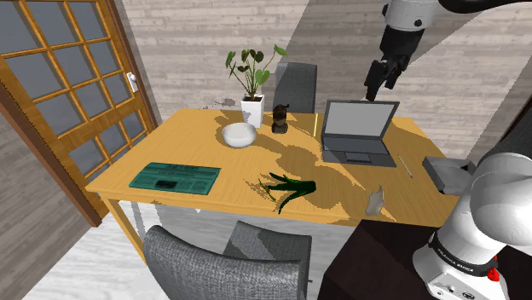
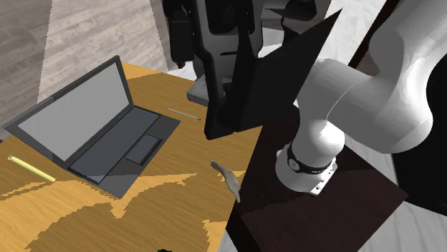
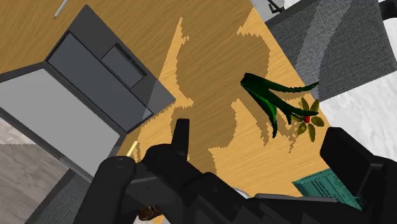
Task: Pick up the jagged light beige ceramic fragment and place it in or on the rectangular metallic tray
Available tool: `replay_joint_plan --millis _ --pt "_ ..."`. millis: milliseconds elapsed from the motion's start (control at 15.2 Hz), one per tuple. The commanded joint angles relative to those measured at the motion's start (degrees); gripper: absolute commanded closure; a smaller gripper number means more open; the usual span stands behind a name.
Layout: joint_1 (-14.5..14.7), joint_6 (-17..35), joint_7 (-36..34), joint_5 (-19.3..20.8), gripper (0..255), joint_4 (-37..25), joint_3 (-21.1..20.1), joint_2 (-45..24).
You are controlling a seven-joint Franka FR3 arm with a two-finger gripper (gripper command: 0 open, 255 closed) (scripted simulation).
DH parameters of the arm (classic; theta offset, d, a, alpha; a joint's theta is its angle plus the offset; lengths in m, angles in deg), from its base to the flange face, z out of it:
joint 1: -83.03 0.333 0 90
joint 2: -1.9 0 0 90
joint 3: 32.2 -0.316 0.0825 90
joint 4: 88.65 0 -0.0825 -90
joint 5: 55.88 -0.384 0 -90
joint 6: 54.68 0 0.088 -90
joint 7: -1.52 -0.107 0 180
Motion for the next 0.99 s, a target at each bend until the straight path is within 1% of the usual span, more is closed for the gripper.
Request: replay_joint_plan --millis 0,462,924 --pt "0.00 0.00 0.00 0.00 0 0.00 0.00 0.00" --pt "-4.76 7.27 -8.41 0.18 0 9.64 1.05 -3.05" --pt "-9.59 15.28 -16.65 0.29 0 18.14 2.29 -7.96"
